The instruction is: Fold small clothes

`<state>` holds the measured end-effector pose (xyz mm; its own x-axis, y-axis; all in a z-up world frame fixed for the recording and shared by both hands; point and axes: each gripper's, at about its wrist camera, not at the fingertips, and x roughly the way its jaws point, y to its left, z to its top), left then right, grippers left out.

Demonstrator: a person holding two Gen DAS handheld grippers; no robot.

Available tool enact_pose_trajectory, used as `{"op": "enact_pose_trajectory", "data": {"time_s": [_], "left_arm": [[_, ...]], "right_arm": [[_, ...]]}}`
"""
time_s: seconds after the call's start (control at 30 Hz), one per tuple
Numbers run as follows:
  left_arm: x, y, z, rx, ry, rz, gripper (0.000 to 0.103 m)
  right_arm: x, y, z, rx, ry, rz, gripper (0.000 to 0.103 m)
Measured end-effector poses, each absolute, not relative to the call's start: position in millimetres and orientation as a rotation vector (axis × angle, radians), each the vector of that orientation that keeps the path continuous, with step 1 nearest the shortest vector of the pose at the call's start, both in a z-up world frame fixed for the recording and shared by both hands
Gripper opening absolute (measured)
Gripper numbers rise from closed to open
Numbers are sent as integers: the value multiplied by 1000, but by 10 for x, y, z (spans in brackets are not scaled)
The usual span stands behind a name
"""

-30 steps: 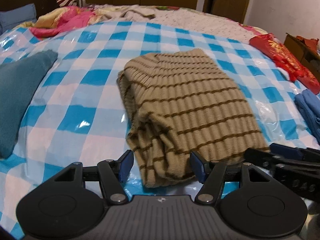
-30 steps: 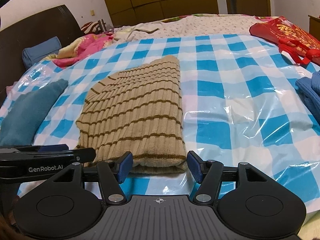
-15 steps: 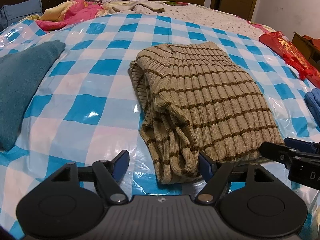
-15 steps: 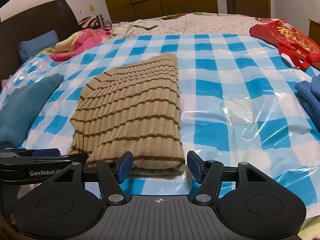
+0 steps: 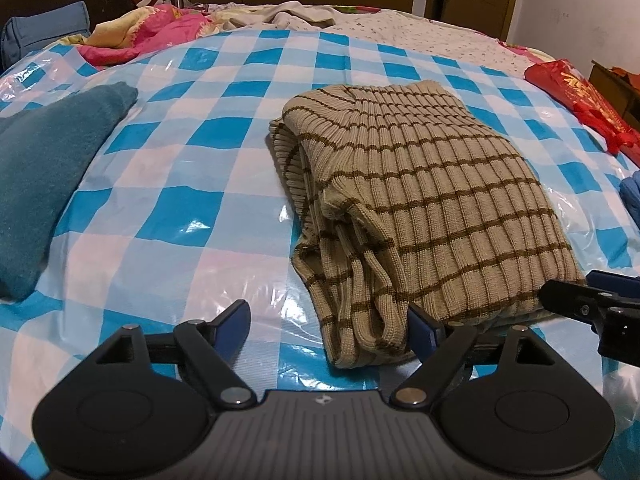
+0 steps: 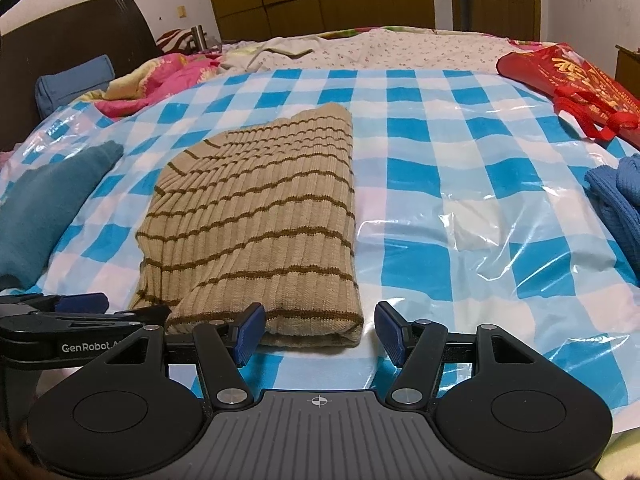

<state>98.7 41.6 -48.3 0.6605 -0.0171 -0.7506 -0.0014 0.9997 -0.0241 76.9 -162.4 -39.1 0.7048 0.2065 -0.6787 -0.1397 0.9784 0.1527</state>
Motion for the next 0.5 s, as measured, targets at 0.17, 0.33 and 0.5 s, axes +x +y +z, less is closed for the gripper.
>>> {"op": "enact_pose_trajectory", "data": {"time_s": [0.17, 0.33, 0.5], "left_arm": [[989, 428, -492, -23, 847, -3, 92], [998, 447, -506, -31, 851, 8, 92], [998, 468, -505, -37, 855, 23, 92]], "right_arm": [[766, -1616, -396, 82, 765, 191, 61], [750, -1607, -398, 71, 762, 185, 61], [723, -1633, -408, 73, 762, 176, 61]]}}
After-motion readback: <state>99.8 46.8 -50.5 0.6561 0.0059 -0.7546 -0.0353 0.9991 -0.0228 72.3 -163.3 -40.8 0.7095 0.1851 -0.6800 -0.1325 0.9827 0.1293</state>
